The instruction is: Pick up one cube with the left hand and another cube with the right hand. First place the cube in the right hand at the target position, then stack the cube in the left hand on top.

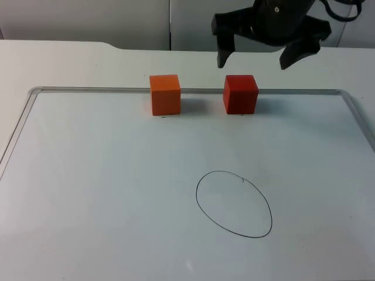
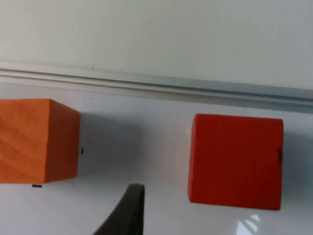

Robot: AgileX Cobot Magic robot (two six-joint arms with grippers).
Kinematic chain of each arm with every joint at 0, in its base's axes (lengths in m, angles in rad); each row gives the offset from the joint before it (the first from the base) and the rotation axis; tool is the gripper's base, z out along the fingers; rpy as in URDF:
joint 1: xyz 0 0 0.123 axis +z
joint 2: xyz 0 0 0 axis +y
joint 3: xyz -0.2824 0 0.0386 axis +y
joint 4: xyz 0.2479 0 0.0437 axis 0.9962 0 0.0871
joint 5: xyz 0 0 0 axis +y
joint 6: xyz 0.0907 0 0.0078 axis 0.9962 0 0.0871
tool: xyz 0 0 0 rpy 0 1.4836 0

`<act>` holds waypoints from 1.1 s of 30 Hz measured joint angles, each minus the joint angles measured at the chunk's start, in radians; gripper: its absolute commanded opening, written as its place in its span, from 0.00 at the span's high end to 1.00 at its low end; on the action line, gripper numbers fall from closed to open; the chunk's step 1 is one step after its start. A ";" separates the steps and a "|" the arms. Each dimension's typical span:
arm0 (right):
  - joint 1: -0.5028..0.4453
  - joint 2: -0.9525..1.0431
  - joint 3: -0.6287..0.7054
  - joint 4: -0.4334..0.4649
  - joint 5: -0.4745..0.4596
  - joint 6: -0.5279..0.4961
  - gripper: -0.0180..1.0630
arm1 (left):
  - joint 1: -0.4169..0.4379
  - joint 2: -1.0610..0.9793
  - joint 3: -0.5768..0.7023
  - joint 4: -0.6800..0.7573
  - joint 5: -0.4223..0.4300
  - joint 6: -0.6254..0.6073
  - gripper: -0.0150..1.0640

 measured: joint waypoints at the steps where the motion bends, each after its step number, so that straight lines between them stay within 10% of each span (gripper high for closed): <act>1: 0.000 0.000 0.000 0.000 0.000 0.000 0.05 | 0.000 0.000 0.000 0.000 0.000 0.000 0.07; 24: 0.000 0.207 -0.220 -0.025 0.117 0.038 0.09 | 0.000 0.000 0.000 0.000 0.000 0.000 0.07; 33: 0.000 0.207 -0.220 -0.038 0.117 0.038 0.40 | 0.000 0.000 0.000 0.000 0.000 0.000 0.07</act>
